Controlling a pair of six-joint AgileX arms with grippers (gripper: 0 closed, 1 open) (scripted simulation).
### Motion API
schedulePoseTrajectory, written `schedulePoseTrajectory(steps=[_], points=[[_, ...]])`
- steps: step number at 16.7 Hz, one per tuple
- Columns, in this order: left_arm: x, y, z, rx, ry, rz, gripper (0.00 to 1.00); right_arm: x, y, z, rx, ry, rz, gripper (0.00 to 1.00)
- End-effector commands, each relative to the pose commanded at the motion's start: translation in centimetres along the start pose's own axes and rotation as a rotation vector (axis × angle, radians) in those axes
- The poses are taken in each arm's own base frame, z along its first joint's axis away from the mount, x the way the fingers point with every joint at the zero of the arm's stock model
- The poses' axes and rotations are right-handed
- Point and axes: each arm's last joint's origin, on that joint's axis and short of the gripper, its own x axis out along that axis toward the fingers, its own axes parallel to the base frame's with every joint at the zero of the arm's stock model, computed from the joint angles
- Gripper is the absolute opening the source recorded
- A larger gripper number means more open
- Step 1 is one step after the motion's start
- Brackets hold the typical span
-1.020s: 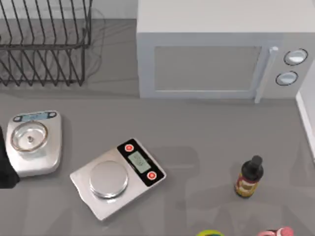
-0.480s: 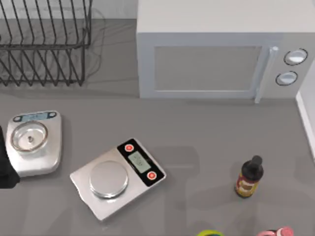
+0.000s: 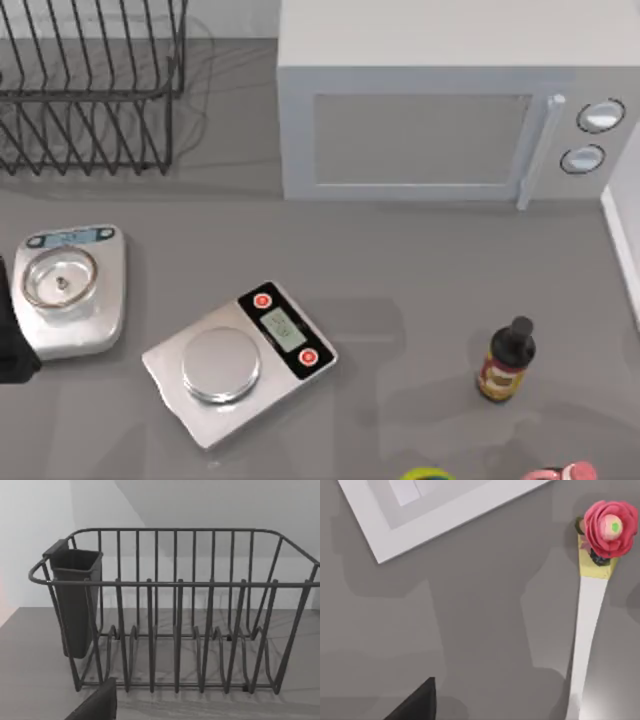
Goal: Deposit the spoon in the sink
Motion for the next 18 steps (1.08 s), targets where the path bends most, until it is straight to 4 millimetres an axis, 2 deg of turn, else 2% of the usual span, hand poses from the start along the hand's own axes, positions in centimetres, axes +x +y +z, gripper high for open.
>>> schedulePoseTrajectory(steps=[5,12,15,18], points=[[0.0,0.0,0.0,0.000,0.000,0.000,1.00,0.6,-0.1,2.7,0.106,0.242,-0.085,1.00],[0.0,0.0,0.0,0.000,0.000,0.000,1.00,0.8,0.0,3.0,0.114,0.270,-0.094,1.00],[0.0,0.0,0.0,0.000,0.000,0.000,1.00,2.4,-0.2,2.8,0.119,0.274,-0.096,1.00],[0.0,0.0,0.0,0.000,0.000,0.000,1.00,5.6,-0.3,2.3,0.120,0.268,-0.094,1.00]])
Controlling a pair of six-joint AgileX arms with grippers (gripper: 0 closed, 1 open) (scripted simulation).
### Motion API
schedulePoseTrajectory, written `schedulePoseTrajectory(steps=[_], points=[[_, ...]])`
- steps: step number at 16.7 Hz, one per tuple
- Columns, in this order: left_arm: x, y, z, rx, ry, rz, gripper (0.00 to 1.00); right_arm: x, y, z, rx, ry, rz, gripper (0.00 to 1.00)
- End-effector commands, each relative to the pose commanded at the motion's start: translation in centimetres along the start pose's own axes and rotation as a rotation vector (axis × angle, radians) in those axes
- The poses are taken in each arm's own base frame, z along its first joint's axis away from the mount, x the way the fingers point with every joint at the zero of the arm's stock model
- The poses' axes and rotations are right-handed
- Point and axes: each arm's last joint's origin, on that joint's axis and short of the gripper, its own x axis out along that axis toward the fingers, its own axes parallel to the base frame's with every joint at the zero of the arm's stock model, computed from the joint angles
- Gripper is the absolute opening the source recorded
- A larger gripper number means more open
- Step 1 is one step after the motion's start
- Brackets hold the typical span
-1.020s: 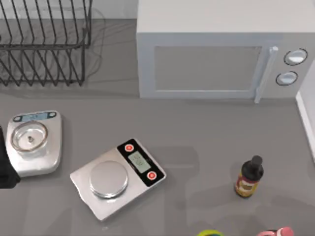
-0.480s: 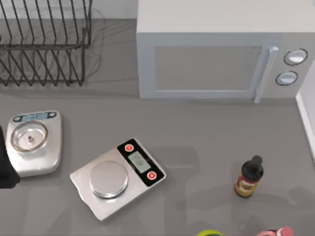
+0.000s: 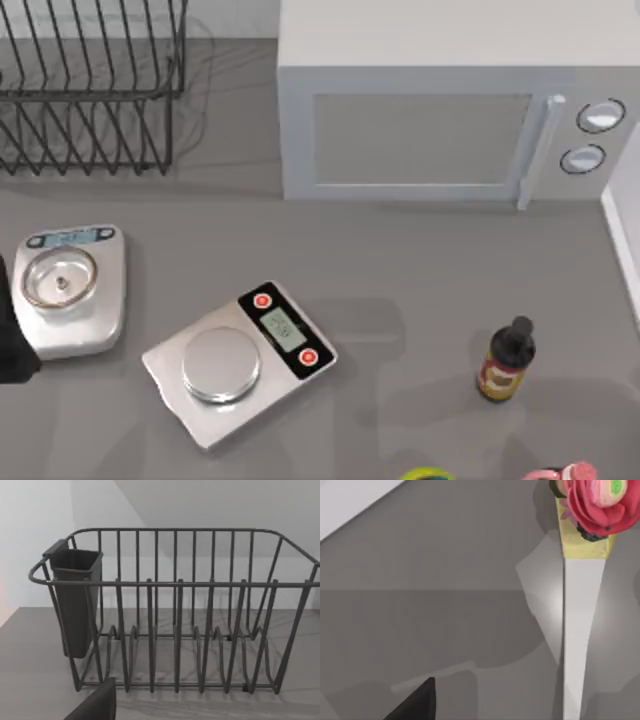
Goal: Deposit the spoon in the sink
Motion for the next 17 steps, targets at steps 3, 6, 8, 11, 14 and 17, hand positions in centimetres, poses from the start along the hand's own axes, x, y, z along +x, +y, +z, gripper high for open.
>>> schedulePoseTrajectory(steps=[3,6,8,11,14,17], points=[[0.0,0.0,0.0,0.000,0.000,0.000,1.00,3.3,-0.1,-0.2,-0.001,-0.004,0.001,1.00],[0.0,0.0,0.0,0.000,0.000,0.000,1.00,5.0,-0.2,-0.5,0.000,0.003,-0.001,1.00],[0.0,0.0,0.0,0.000,0.000,0.000,1.00,5.1,-0.2,-0.6,0.000,0.004,-0.001,1.00],[0.0,0.0,0.0,0.000,0.000,0.000,1.00,5.1,-0.2,-0.6,0.000,0.004,-0.001,0.92],[0.0,0.0,0.0,0.000,0.000,0.000,1.00,5.1,-0.2,-0.6,0.000,0.004,-0.001,0.70],[0.0,0.0,0.0,0.000,0.000,0.000,1.00,5.1,-0.2,-0.6,0.000,0.004,-0.001,0.47]])
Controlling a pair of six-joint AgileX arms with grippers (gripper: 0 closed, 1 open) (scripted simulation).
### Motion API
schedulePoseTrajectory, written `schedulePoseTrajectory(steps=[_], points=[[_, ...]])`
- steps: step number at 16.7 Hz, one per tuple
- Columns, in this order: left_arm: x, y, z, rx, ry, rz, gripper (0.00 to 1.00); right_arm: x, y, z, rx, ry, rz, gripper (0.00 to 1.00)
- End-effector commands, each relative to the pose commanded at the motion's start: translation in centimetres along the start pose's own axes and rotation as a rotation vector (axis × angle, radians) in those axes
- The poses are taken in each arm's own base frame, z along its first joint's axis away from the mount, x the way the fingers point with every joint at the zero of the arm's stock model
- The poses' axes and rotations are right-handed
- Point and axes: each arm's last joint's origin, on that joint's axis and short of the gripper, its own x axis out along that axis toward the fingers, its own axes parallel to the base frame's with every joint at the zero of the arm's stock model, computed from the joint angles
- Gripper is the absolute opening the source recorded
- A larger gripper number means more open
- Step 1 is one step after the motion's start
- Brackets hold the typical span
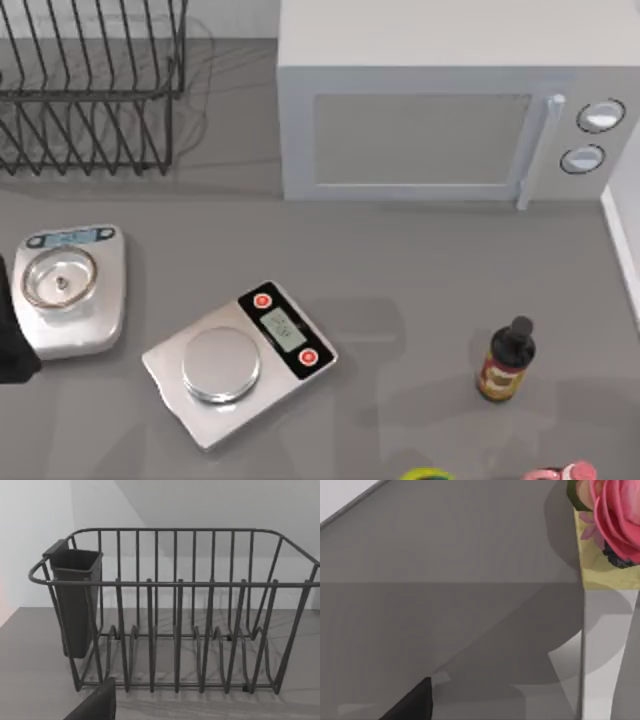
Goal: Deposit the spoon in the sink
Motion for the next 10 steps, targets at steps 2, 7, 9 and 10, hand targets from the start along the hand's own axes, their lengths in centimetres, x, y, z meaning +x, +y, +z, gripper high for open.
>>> schedulePoseTrajectory(steps=[2,7,9,10], points=[[0.00,0.00,0.00,0.000,0.000,0.000,1.00,0.00,0.00,0.00,0.000,0.000,0.000,0.32],[0.00,0.00,0.00,0.000,0.000,0.000,1.00,0.00,0.00,0.00,0.000,0.000,0.000,0.00],[0.00,0.00,0.00,0.000,0.000,0.000,1.00,0.00,0.00,0.00,0.000,0.000,0.000,0.00],[0.00,0.00,0.00,0.000,0.000,0.000,1.00,0.00,0.00,0.00,0.000,0.000,0.000,0.00]])
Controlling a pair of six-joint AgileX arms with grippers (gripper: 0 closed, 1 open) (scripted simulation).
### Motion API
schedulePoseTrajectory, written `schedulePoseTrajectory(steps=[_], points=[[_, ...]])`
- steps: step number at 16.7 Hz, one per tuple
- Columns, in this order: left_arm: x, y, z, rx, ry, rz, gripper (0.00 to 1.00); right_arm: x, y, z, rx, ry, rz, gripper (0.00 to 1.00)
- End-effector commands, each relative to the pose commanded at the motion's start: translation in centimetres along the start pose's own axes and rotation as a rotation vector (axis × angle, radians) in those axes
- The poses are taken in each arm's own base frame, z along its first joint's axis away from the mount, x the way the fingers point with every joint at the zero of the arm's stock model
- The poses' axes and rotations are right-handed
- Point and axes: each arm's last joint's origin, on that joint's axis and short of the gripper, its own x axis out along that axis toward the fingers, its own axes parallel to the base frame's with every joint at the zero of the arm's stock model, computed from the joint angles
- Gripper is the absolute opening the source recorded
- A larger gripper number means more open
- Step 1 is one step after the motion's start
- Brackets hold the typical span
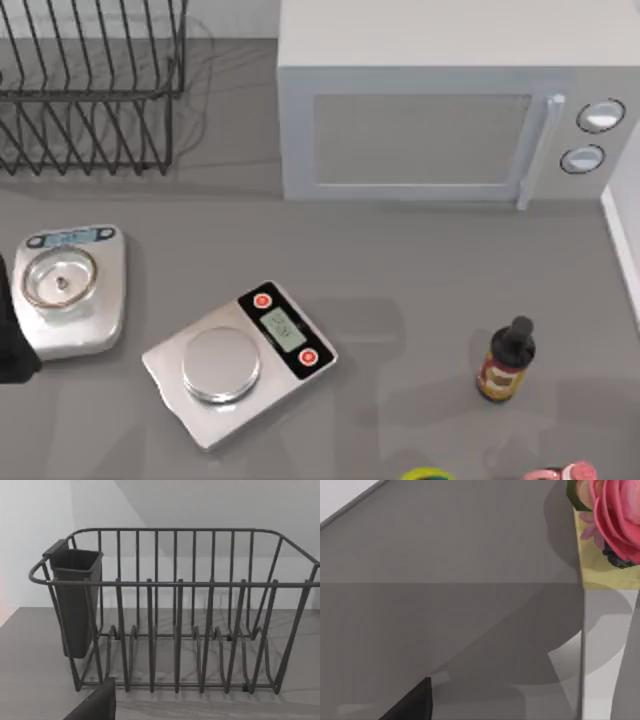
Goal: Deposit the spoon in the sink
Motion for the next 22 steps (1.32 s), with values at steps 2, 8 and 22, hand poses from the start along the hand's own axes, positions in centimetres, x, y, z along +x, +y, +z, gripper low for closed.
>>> schedulePoseTrajectory(steps=[2,8,22], points=[[0.0,0.0,0.0,0.000,0.000,0.000,1.00,0.0,0.0,0.0,0.000,0.000,0.000,0.00],[0.0,0.0,0.0,0.000,0.000,0.000,1.00,-3.1,0.2,0.6,0.000,-0.036,0.004,0.00],[0.0,0.0,0.0,0.000,0.000,0.000,1.00,-12.0,0.1,0.3,-0.002,-0.027,0.001,0.00]])
